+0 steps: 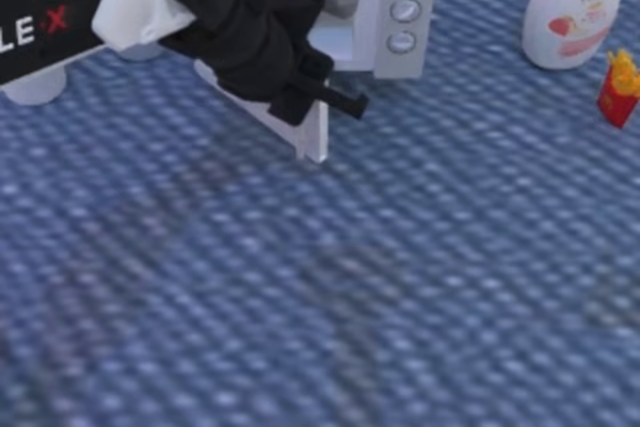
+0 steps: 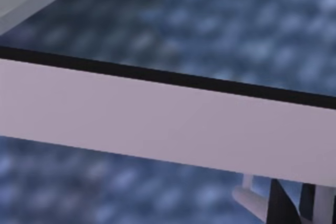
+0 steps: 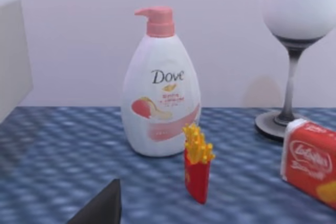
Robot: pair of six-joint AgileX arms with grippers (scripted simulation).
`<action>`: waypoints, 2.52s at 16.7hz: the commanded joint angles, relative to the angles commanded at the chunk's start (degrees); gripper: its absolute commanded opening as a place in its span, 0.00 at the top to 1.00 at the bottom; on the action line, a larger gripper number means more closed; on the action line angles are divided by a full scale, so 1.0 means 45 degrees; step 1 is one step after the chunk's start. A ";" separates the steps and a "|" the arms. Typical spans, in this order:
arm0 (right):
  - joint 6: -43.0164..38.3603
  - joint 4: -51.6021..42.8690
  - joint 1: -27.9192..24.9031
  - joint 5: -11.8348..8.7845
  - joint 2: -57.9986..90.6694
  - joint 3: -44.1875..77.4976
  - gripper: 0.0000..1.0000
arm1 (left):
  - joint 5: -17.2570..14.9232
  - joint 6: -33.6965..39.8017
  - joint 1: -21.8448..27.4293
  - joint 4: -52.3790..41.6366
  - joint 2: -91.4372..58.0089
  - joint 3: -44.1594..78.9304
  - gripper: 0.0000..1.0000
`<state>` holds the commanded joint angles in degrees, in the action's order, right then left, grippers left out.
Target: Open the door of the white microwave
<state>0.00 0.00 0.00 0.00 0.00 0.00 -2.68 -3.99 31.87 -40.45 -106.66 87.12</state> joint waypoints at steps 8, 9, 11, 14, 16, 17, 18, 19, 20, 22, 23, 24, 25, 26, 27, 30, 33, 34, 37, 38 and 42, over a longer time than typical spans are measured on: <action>0.0000 0.0000 0.0000 0.0000 0.0000 0.0000 0.00 | -0.0897 -0.1729 -0.0640 0.0054 0.0742 -0.0858 1.00; 0.0000 0.0000 0.0000 0.0000 0.0000 0.0000 0.00 | -0.0897 -0.1729 -0.0640 0.0054 0.0742 -0.0858 1.00; 0.0000 0.0000 0.0000 0.0000 0.0000 0.0000 0.00 | -0.0897 -0.1729 -0.0640 0.0054 0.0742 -0.0858 1.00; 0.0000 0.0000 0.0000 0.0000 0.0000 0.0000 0.00 | -0.0897 -0.1729 -0.0640 0.0054 0.0742 -0.0858 1.00; 0.0000 0.0000 0.0000 0.0000 0.0000 0.0000 0.00 | -0.0897 -0.1729 -0.0640 0.0054 0.0742 -0.0858 1.00; 0.0000 0.0000 0.0000 0.0000 0.0000 0.0000 0.00 | -0.0897 -0.1729 -0.0640 0.0054 0.0742 -0.0858 1.00; 0.0000 0.0000 0.0000 0.0000 0.0000 0.0000 0.00 | -0.0897 -0.1729 -0.0640 0.0054 0.0742 -0.0858 1.00; 0.0000 0.0000 0.0000 0.0000 0.0000 0.0000 0.00 | -0.0897 -0.1729 -0.0640 0.0054 0.0742 -0.0858 1.00; 0.0000 0.0000 0.0000 0.0000 0.0000 0.0000 0.00 | -0.0897 -0.1729 -0.0640 0.0054 0.0742 -0.0858 1.00; 0.0000 0.0000 0.0000 0.0000 0.0000 0.0000 0.00 | -0.0897 -0.1729 -0.0640 0.0054 0.0742 -0.0858 1.00; 0.0000 0.0000 0.0000 0.0000 0.0000 0.0000 0.00 | -0.0897 -0.1729 -0.0640 0.0054 0.0742 -0.0858 1.00; 0.0000 0.0000 0.0000 0.0000 0.0000 0.0000 0.00 | -0.0897 -0.1729 -0.0640 0.0054 0.0742 -0.0858 1.00; 0.0000 0.0000 0.0000 0.0000 0.0000 0.0000 0.00 | -0.0897 -0.1729 -0.0640 0.0054 0.0742 -0.0858 1.00; 0.0000 0.0000 0.0000 0.0000 0.0000 0.0000 0.00 | -0.0897 -0.1729 -0.0640 0.0054 0.0742 -0.0858 1.00; 0.0000 0.0000 0.0000 0.0000 0.0000 0.0000 0.00 | -0.0897 -0.1729 -0.0640 0.0054 0.0742 -0.0858 1.00; 0.0000 0.0000 0.0000 0.0000 0.0000 0.0000 0.00 | -0.0897 -0.1729 -0.0640 0.0054 0.0742 -0.0858 1.00; 0.0000 0.0000 0.0000 0.0000 0.0000 0.0000 0.00 | -0.0995 -0.1725 -0.0596 0.0045 0.0732 -0.0897 1.00; 0.0000 0.0000 0.0000 0.0000 0.0000 0.0000 0.00 | -0.1067 -0.1874 -0.0657 0.0022 0.0771 -0.0947 1.00; 0.0000 0.0000 0.0000 0.0000 0.0000 0.0000 0.00 | -0.1501 -0.2756 -0.1007 -0.0060 0.1038 -0.1187 1.00; 0.0000 0.0000 0.0000 0.0000 0.0000 0.0000 0.00 | -0.1672 -0.3095 -0.1140 -0.0086 0.1149 -0.1276 1.00; 0.0000 0.0000 0.0000 0.0000 0.0000 0.0000 0.00 | -0.2030 -0.3795 -0.1423 -0.0199 0.1329 -0.1529 1.00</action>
<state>0.00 0.00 0.00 0.00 0.00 0.00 -11.82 -21.07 25.47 -41.35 -100.68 80.24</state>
